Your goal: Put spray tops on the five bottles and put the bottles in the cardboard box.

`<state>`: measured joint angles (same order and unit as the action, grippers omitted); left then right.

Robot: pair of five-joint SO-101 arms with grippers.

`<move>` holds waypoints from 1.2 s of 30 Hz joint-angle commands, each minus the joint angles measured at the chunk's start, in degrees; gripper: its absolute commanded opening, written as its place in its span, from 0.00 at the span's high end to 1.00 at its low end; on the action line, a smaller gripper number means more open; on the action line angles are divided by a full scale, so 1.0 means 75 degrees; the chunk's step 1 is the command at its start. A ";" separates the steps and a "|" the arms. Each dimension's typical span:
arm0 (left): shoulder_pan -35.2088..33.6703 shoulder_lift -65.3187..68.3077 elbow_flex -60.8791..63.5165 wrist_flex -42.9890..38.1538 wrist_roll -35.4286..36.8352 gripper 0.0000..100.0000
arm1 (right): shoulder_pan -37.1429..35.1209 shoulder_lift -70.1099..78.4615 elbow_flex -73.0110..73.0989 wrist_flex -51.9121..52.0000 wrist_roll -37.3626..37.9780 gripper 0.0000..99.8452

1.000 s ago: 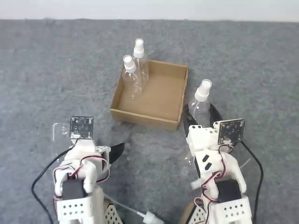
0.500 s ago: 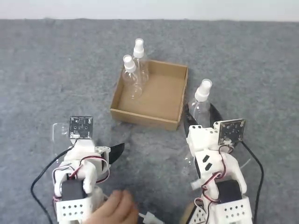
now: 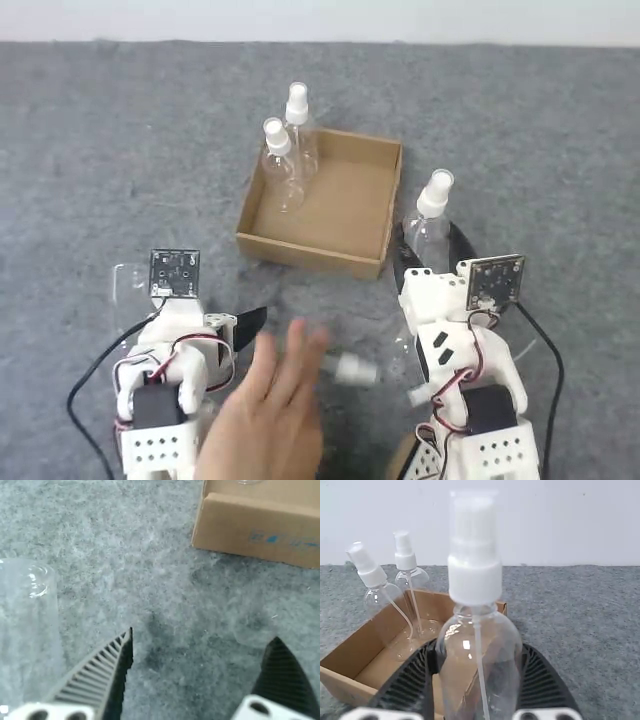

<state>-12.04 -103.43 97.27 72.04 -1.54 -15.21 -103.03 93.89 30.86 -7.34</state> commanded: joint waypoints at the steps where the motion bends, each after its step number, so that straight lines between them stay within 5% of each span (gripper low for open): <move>1: -0.0012 -0.0105 -0.0100 0.0035 -0.0047 0.62 | 0.0076 -0.0123 -0.0352 -0.0182 0.0105 0.97; 16: -0.0012 -0.0105 -0.0100 0.0035 -0.0047 0.62 | 0.0018 -0.0123 -0.0492 -0.0240 0.0105 0.97; 30: -0.0012 -0.0105 -0.0100 0.0035 -0.0047 0.62 | -0.2327 -0.0029 -0.1922 -0.0545 0.0117 0.97; 36: -0.0012 -0.0105 -0.0100 0.0035 -0.0047 0.62 | -0.2690 -0.0018 -0.1911 -0.1166 0.0914 0.97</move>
<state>-12.04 -103.43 97.27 72.04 -1.54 -33.58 -103.03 83.96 25.93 -4.70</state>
